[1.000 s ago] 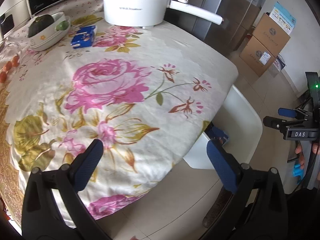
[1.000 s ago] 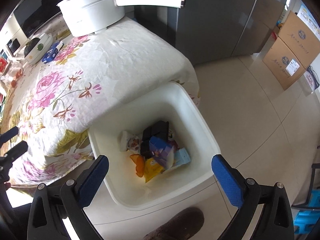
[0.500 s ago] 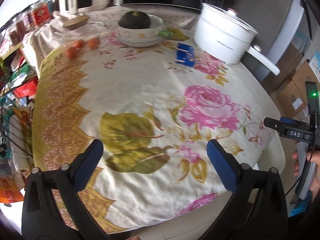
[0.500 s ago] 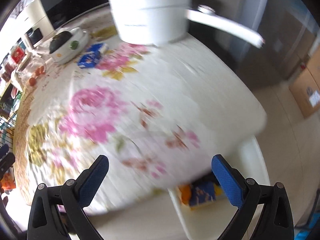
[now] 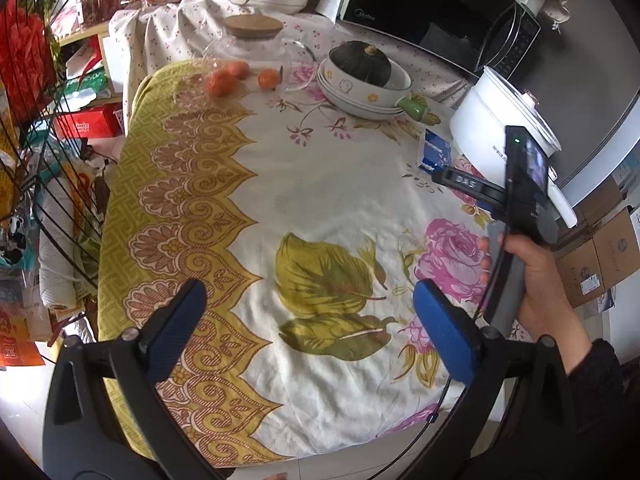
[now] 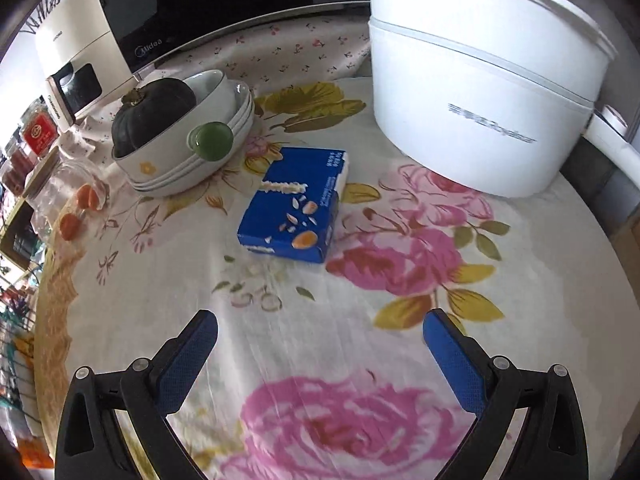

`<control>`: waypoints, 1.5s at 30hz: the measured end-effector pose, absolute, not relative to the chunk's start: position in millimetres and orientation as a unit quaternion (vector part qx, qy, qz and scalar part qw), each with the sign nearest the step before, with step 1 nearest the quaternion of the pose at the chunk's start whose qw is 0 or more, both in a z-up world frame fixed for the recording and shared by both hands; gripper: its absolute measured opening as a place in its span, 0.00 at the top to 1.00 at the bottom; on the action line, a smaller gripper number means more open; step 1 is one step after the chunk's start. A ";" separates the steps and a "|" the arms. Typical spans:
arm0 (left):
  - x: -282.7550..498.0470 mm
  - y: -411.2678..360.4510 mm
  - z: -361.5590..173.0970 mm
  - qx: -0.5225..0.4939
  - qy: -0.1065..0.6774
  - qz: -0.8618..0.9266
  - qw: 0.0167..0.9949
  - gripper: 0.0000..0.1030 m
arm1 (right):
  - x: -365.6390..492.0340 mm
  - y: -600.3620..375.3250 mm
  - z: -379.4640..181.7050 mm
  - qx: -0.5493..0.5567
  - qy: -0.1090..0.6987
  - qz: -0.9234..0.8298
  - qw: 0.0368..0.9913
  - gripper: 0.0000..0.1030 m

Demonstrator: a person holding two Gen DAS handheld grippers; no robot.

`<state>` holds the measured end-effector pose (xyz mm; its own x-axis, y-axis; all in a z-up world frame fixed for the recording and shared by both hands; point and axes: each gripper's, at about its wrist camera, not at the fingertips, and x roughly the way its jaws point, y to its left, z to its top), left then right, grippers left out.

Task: Collect trash
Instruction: 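Move the right gripper to the small blue box and grasp it, then lift the small blue box and carry it over the bin with the right gripper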

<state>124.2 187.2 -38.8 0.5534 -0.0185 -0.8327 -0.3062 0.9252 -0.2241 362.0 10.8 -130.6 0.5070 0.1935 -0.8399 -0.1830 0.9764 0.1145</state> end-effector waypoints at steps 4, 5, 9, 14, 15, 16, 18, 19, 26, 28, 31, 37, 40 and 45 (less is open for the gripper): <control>122.5 186.4 -36.8 -0.176 0.467 0.069 0.864 0.01 | 381.6 31.1 -137.5 -0.011 0.466 0.101 0.879 0.00; 122.2 186.4 -39.0 -0.177 0.470 0.069 0.862 0.01 | 385.1 33.9 -138.7 -0.017 0.462 0.097 0.882 0.00; 123.9 188.8 -46.5 -0.182 0.483 0.066 0.854 0.00 | 397.7 39.4 -146.6 -0.034 0.450 0.080 0.889 0.00; 123.6 186.0 -44.3 -0.182 0.483 0.058 0.855 0.01 | 398.3 29.6 -152.4 -0.030 0.460 0.084 0.884 0.37; 122.9 184.5 -43.6 -0.182 0.483 0.053 0.855 0.01 | 396.4 26.8 -151.3 -0.030 0.459 0.086 0.884 0.40; 122.0 182.5 -42.5 -0.182 0.483 0.047 0.855 0.01 | 394.2 23.5 -150.4 -0.030 0.461 0.086 0.883 0.42; 120.5 178.4 -40.6 -0.180 0.482 0.037 0.857 0.00 | 388.5 16.5 -146.9 -0.025 0.463 0.087 0.882 0.42; 120.1 176.1 -40.1 -0.177 0.482 0.035 0.857 0.01 | 384.0 11.8 -144.2 -0.020 0.462 0.089 0.882 0.42; 115.5 155.0 -43.6 -0.181 0.493 -0.002 0.851 0.01 | 340.3 -24.9 -122.9 0.018 0.467 0.090 0.879 0.43; 112.9 145.0 -43.2 -0.180 0.495 -0.018 0.850 0.01 | 326.0 -36.6 -117.6 0.017 0.467 0.088 0.880 0.43; 109.4 130.1 -42.7 -0.173 0.497 -0.036 0.849 0.01 | 301.0 -55.0 -108.8 0.014 0.465 0.086 0.881 0.43; 107.4 101.2 -47.3 -0.148 0.508 -0.060 0.846 0.01 | 260.2 -98.9 -90.8 0.014 0.458 0.077 0.885 0.43; 108.2 90.0 -52.8 -0.137 0.516 -0.064 0.843 0.01 | 240.5 -117.6 -82.0 0.007 0.453 0.071 0.889 0.43; 110.5 75.3 -60.1 -0.124 0.527 -0.071 0.838 0.01 | 209.7 -141.8 -74.8 -0.026 0.452 0.057 0.890 0.43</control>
<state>110.5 75.3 -60.1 0.4343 -0.2492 -0.8656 -0.0119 0.9593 -0.2822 209.7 -141.8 -74.8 0.5856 0.0782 -0.8069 -0.1258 0.9920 0.0049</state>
